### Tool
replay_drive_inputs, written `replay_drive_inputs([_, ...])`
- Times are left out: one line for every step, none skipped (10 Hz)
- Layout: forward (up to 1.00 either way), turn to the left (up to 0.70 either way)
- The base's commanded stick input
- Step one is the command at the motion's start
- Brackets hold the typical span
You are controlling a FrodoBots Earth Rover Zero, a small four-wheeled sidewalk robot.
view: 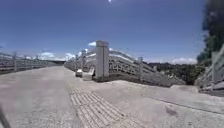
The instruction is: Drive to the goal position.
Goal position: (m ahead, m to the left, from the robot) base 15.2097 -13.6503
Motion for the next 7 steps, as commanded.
replay_drive_inputs([0.26,-0.05])
replay_drive_inputs([0.26,-0.65])
replay_drive_inputs([0.26,-0.66])
replay_drive_inputs([0.26,-0.66])
replay_drive_inputs([0.26,-0.14])
replay_drive_inputs([0.26,-0.01])
replay_drive_inputs([0.26,0.0])
